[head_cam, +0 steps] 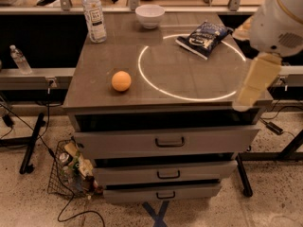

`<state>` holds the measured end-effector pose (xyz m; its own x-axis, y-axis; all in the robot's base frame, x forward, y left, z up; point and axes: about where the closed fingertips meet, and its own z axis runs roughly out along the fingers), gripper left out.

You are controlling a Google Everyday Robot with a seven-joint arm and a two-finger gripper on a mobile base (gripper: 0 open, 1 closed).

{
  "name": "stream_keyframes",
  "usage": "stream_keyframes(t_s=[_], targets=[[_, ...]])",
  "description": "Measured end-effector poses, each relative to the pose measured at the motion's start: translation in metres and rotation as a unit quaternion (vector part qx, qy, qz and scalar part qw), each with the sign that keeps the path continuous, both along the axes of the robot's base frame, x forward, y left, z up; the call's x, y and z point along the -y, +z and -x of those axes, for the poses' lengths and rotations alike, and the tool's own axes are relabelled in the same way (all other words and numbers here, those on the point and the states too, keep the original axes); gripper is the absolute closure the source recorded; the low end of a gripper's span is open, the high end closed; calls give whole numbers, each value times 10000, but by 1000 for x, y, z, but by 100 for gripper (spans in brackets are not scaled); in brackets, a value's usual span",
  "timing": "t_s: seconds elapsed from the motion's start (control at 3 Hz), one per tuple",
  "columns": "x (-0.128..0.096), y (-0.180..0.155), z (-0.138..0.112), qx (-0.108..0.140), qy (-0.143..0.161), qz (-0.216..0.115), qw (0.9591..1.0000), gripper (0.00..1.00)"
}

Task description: Knock blue plastic bottle over

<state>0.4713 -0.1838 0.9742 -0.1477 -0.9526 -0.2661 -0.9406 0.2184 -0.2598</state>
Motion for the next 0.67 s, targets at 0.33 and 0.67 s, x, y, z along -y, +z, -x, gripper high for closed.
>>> stream_keyframes(t_s=[0.33, 0.67], targets=[[-62, 6, -45, 334, 485, -353, 9976, 0], [-148, 36, -91, 859, 1122, -831, 9865, 0]])
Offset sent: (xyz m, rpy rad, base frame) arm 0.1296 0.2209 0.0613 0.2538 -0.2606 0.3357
